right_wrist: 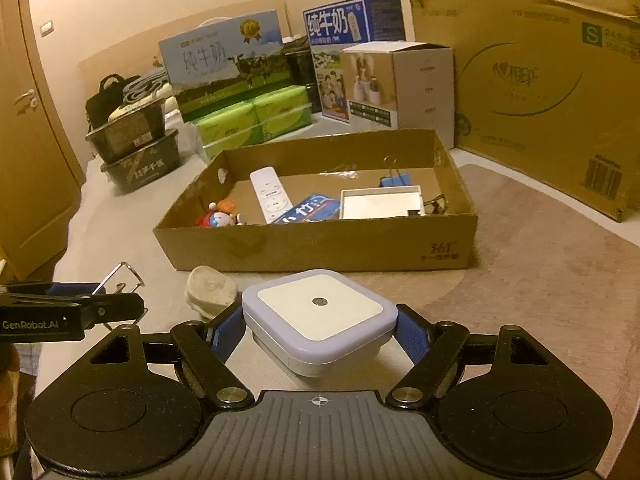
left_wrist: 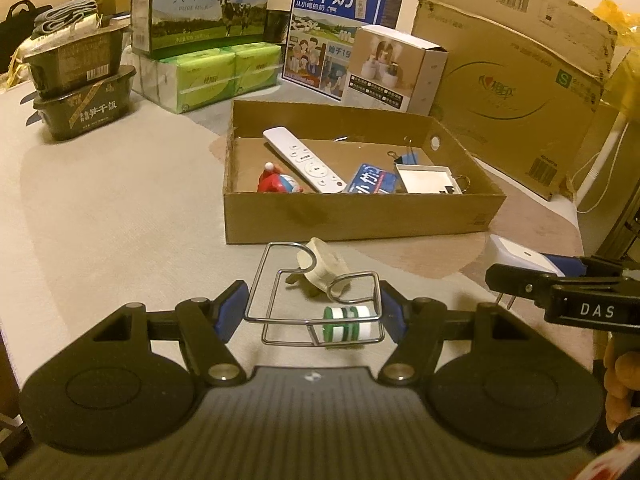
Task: Organize rigid objects
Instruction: 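Lift the wire stand with the left tool while the right tool lifts the white container, then lower the wire stand into the box with the left tool while the right tool carries the container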
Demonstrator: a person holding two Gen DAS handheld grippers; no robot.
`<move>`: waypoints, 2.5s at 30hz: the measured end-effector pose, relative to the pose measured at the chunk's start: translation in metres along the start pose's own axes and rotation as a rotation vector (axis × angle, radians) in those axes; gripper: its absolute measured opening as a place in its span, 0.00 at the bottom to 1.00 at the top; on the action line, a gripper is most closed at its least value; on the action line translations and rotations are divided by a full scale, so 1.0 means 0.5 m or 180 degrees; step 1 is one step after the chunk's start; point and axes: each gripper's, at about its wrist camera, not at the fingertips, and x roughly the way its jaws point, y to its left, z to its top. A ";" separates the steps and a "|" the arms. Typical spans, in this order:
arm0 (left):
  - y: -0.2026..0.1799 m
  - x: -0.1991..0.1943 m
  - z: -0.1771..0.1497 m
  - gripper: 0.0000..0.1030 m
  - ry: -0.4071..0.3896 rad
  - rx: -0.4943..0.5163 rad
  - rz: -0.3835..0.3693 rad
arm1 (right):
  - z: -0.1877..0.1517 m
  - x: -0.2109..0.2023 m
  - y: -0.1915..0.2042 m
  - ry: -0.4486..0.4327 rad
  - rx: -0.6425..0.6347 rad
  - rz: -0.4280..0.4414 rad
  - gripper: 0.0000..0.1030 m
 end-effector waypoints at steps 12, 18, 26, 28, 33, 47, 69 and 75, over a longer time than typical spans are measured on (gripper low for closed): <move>-0.032 -0.031 0.006 0.64 -0.0061 0.0068 0.0033 | -0.003 -0.037 -0.022 -0.0049 0.0044 -0.0068 0.77; -0.044 -0.034 0.013 0.64 -0.0072 0.0108 0.0023 | 0.000 -0.047 -0.032 -0.0070 0.0059 -0.0085 0.77; -0.055 -0.030 0.022 0.64 -0.0074 0.0153 0.0013 | 0.009 -0.048 -0.045 -0.0091 0.0086 -0.0099 0.77; -0.057 -0.028 0.025 0.64 -0.0074 0.0160 0.0011 | 0.010 -0.048 -0.047 -0.0091 0.0089 -0.0099 0.77; -0.061 -0.024 0.034 0.64 -0.0073 0.0191 0.0001 | 0.016 -0.046 -0.054 -0.0093 0.0098 -0.0109 0.77; -0.073 -0.002 0.097 0.64 -0.0164 0.0285 -0.0028 | 0.075 -0.033 -0.078 -0.0175 0.0030 -0.0152 0.77; -0.056 0.092 0.209 0.64 -0.0240 0.0356 0.0028 | 0.177 0.059 -0.100 -0.0194 -0.0130 -0.0102 0.77; -0.054 0.131 0.221 0.64 -0.0204 0.0378 0.0032 | 0.195 0.091 -0.114 -0.0168 -0.0133 -0.0116 0.77</move>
